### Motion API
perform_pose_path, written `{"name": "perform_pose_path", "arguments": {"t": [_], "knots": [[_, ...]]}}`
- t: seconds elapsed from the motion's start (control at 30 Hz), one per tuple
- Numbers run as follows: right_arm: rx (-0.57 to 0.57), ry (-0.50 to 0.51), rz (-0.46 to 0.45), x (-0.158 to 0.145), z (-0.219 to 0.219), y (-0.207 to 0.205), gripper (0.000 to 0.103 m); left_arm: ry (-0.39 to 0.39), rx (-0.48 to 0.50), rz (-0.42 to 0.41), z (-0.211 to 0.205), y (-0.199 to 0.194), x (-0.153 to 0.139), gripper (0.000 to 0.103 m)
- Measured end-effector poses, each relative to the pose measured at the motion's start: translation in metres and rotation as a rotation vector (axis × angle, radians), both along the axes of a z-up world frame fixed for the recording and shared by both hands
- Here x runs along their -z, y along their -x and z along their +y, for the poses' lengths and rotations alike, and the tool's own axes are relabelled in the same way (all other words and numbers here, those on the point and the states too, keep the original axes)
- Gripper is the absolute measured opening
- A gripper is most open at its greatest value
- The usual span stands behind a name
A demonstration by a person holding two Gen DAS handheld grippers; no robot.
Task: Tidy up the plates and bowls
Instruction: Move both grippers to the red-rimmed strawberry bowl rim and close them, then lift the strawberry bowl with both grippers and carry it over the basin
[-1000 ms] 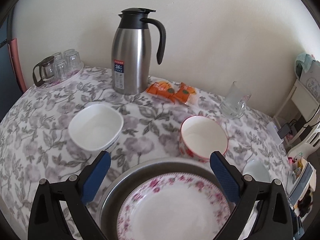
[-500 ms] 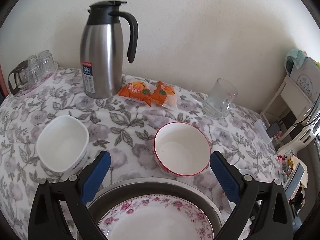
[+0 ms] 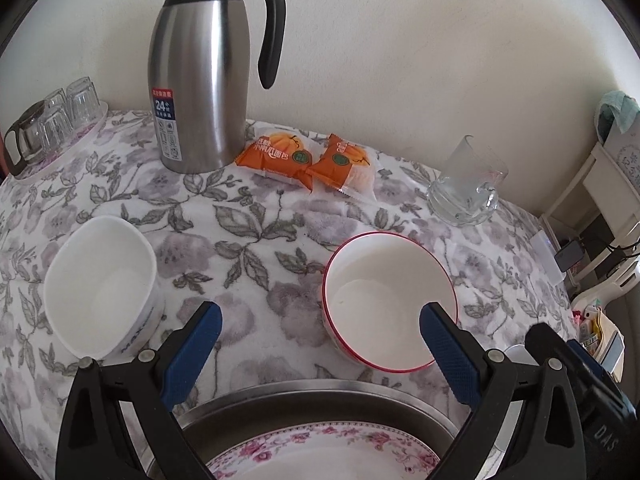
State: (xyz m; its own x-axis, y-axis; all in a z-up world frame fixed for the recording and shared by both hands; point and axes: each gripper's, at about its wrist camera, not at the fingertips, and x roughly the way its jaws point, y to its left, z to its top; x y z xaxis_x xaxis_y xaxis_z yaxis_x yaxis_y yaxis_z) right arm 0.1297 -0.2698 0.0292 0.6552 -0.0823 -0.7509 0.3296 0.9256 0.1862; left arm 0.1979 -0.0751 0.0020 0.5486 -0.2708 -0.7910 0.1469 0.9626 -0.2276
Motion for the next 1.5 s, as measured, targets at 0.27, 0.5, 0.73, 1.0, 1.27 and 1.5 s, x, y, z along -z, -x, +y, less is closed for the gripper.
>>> {"name": "perform_pose_path", "arguments": {"t": [0.27,0.5,0.73,1.0,1.27,1.5], "knots": [[-0.018,-0.038,0.061,0.022,0.003,-0.026,0.084,0.007,0.025,0.065,-0.009,-0.013,0.019,0.084],[-0.045,-0.055,0.110,0.037,0.009,-0.043,0.053,0.039,-0.001,0.106,0.000,-0.028,0.024,0.063],[-0.091,-0.038,0.141,0.044,0.023,-0.055,0.037,0.039,0.002,0.149,-0.001,-0.036,0.034,0.040],[-0.134,-0.052,0.171,0.054,0.035,-0.064,0.015,0.042,0.027,0.208,-0.012,-0.042,0.048,0.018],[-0.150,-0.061,0.146,0.049,0.038,-0.058,0.014,0.052,0.037,0.217,-0.013,-0.040,0.052,0.013],[-0.161,-0.030,0.105,0.033,0.037,-0.050,0.014,0.070,0.042,0.202,-0.016,-0.034,0.045,0.013]]}}
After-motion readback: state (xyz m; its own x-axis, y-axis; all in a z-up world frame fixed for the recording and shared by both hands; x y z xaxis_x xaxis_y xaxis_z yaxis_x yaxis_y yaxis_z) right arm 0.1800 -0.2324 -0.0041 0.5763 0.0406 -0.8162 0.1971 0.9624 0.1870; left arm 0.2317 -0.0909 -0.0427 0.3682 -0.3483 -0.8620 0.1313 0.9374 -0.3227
